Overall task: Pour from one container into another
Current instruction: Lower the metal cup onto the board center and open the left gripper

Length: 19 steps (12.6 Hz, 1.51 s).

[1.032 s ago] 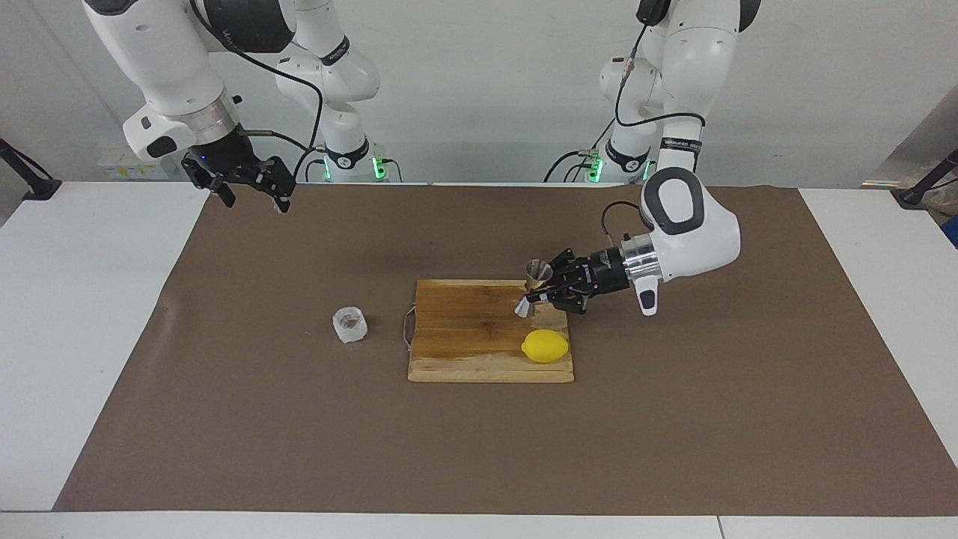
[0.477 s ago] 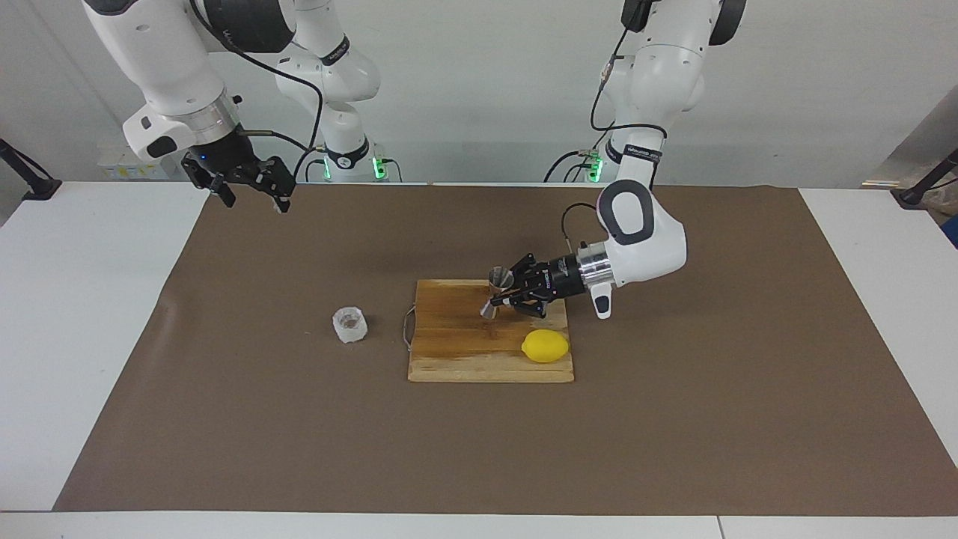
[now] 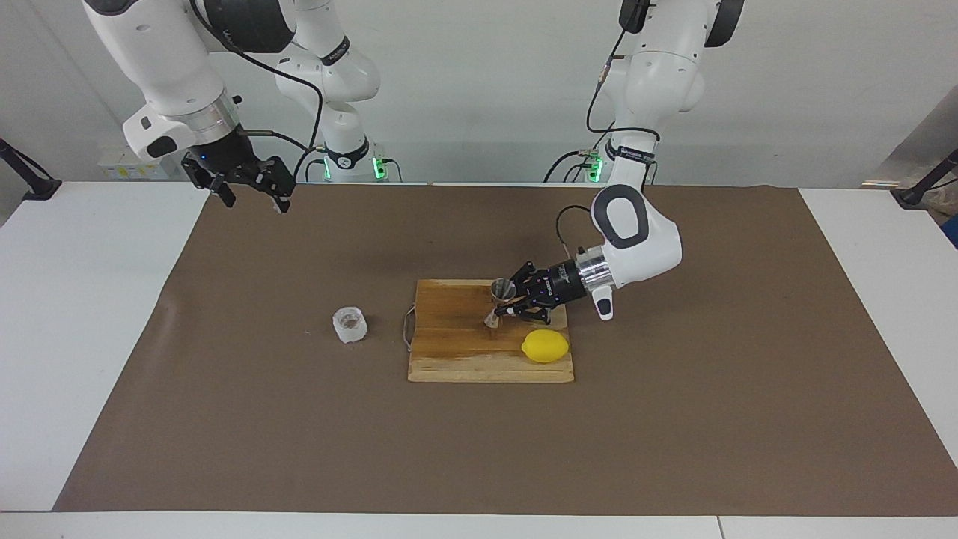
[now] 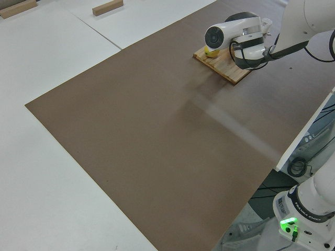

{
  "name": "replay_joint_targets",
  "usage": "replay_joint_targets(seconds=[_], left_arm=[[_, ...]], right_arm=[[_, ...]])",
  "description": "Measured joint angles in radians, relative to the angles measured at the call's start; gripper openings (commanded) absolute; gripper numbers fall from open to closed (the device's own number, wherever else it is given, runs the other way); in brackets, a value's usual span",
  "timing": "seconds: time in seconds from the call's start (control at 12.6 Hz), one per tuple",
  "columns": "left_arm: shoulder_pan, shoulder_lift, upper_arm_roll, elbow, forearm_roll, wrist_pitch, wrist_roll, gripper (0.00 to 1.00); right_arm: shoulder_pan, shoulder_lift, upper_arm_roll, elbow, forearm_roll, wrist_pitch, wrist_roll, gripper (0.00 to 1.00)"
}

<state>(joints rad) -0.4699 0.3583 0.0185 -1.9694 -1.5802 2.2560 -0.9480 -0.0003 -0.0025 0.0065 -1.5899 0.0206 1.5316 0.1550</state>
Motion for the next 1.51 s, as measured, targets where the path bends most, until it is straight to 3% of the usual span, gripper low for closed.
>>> replay_joint_targets(seconds=[1.11, 1.19, 1.27, 1.51], left_arm=[[-0.066, 0.004, 0.0, -0.043, -0.125, 0.163, 0.015, 0.0], [-0.071, 0.004, 0.001, -0.043, -0.129, 0.169, 0.015, 0.32], [-0.073, 0.004, 0.001, -0.043, -0.13, 0.171, 0.015, 0.99], [-0.074, 0.004, 0.003, -0.043, -0.131, 0.171, 0.015, 1.0]], right_arm=[[0.0, 0.0, 0.0, 0.0, 0.0, 0.0, 0.0, 1.0], [0.0, 0.0, 0.0, 0.0, 0.0, 0.0, 0.0, 1.0], [0.0, 0.0, 0.0, 0.0, 0.0, 0.0, 0.0, 1.0], [0.0, 0.0, 0.0, 0.0, 0.0, 0.0, 0.0, 1.0]])
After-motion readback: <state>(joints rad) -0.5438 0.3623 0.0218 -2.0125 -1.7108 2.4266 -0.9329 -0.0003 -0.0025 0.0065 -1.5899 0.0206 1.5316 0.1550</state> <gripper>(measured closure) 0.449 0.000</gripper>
